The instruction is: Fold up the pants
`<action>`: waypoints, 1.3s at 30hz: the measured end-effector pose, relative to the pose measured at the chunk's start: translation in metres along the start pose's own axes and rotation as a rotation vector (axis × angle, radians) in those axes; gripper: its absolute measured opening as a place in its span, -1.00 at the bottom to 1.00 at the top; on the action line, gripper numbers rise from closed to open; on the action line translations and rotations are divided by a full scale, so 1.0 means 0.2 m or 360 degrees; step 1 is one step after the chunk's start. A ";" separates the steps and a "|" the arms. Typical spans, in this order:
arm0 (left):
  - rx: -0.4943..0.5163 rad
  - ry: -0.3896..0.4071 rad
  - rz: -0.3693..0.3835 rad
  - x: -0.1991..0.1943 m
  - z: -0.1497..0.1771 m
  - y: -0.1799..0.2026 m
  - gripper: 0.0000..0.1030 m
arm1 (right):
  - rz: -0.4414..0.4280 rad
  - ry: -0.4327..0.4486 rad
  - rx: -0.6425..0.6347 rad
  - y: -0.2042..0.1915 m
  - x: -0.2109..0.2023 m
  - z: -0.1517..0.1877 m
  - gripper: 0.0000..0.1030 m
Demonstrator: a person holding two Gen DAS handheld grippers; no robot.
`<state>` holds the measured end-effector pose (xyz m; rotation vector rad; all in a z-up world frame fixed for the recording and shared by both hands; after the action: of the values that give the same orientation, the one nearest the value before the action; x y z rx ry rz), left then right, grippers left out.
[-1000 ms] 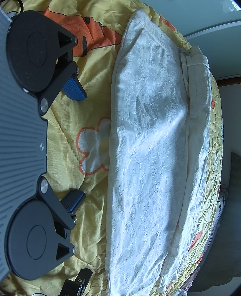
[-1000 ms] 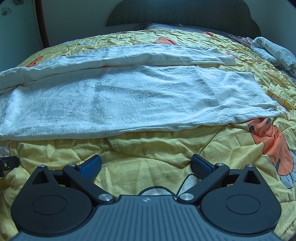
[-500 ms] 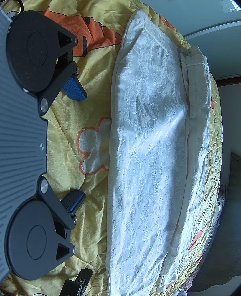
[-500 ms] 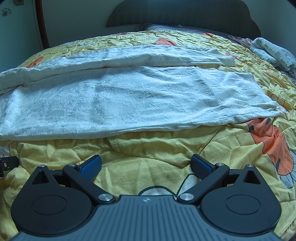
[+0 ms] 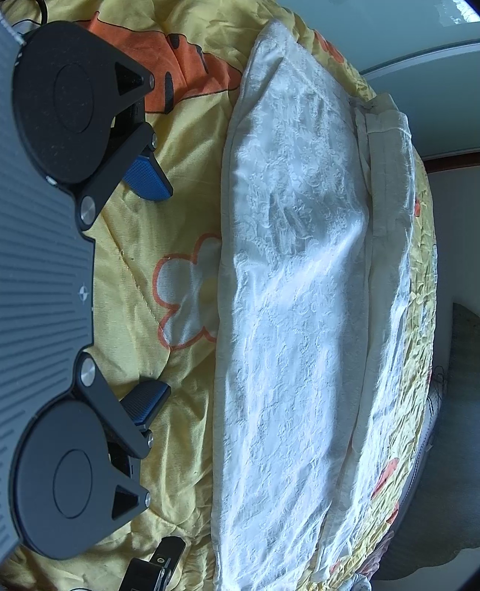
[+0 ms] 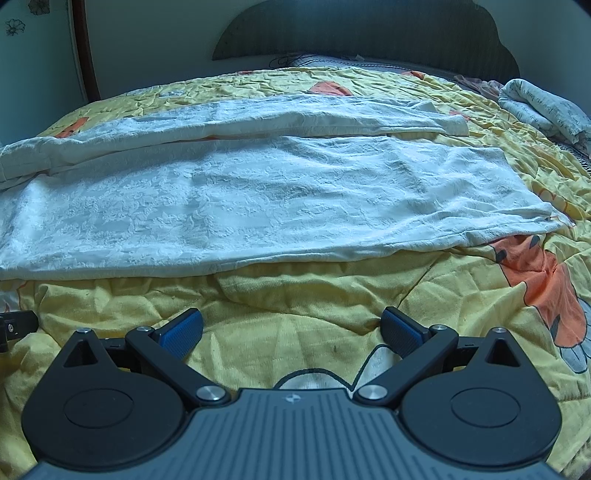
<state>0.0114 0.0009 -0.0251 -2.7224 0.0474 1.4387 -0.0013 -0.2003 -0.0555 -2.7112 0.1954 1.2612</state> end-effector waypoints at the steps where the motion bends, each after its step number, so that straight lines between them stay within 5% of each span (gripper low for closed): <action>1: 0.0001 0.0000 0.0001 0.00 0.00 0.00 1.00 | -0.0001 -0.0001 -0.0001 0.00 0.00 0.00 1.00; 27: 0.0003 0.0017 0.0002 -0.01 0.00 0.00 1.00 | -0.0014 0.0076 -0.0010 0.01 -0.01 0.03 1.00; 33: 0.0049 0.0220 0.0036 -0.03 0.07 -0.01 0.99 | -0.0119 0.0064 -0.0087 0.04 -0.03 -0.01 1.00; 39: -0.0048 0.0413 0.0057 -0.20 -0.01 -0.20 0.99 | -0.0283 0.0603 -0.0072 0.17 -0.32 -0.20 1.00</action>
<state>-0.0078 0.0414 0.0100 -2.9292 0.0879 1.0923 -0.0183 -0.2380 0.0155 -2.9053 -0.0358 0.7075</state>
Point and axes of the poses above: each gripper's, at about its wrist camera, not at the fingertips, and x roughly the way its jaws point, y to its right, z to its underside, the point moved 3 cm from there along x, roughly the way its jaws point, and after that the axes turned 3 degrees about -y, right-handed, at the moved point
